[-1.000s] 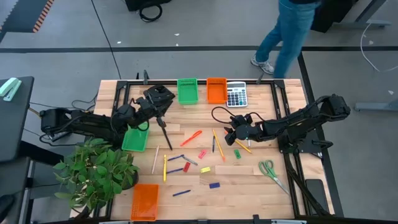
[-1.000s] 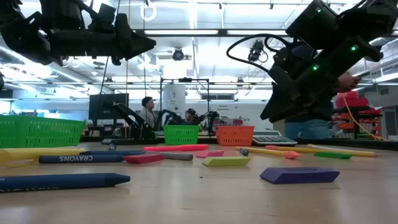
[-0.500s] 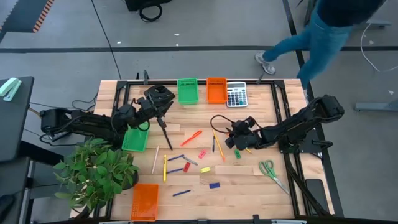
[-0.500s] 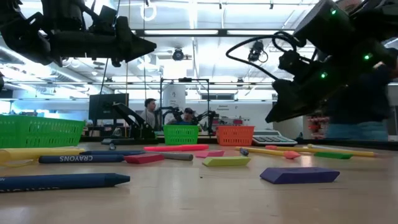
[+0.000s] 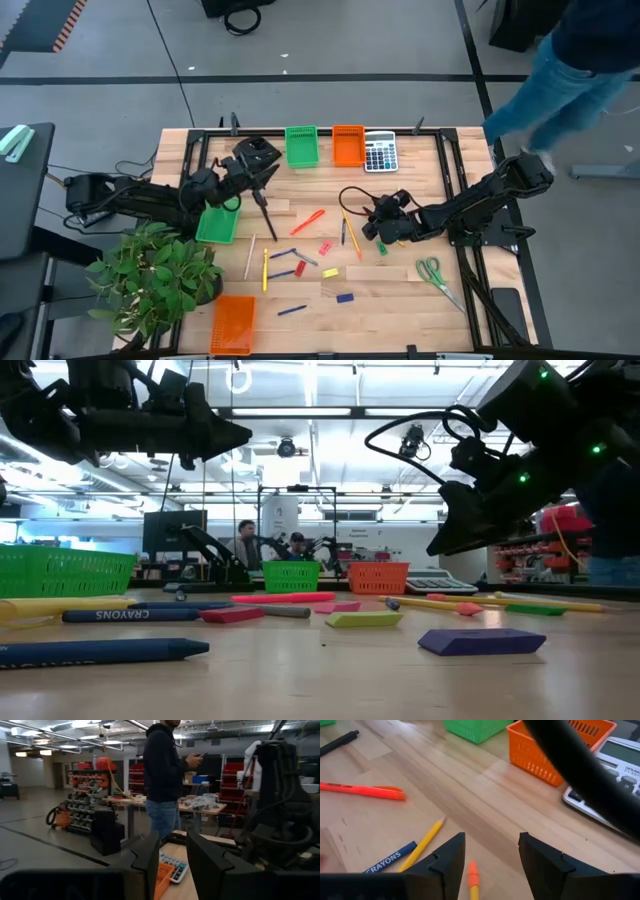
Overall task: Sort crayons/erasers/pens/pencils in bins
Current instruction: Put the yellow pencil into the top orange bin
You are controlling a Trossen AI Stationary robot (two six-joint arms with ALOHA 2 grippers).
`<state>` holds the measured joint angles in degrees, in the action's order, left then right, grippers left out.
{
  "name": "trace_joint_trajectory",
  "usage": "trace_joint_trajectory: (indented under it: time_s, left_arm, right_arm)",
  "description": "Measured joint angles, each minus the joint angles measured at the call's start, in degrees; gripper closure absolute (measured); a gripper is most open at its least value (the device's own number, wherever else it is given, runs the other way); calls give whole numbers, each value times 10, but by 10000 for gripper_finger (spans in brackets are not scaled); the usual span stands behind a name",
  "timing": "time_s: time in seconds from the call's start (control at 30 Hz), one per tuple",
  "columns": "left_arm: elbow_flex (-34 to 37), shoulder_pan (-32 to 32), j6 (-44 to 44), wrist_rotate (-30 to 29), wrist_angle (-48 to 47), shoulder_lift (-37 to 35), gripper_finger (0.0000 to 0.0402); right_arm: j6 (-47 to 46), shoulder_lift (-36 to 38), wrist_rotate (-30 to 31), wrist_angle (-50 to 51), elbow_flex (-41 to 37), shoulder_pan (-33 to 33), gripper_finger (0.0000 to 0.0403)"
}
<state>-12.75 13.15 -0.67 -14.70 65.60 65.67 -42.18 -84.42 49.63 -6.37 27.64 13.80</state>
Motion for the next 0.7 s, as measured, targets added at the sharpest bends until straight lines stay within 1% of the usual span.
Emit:
trace_joint_trajectory:
  time_s: [0.23,0.7]
  left_arm:
    - [0,-14,0,1,0,0,294]
    - [0,-15,12,0,0,0,294]
  right_arm:
    - [-14,0,-1,0,0,0,212]
    - [-29,0,-6,0,0,0,212]
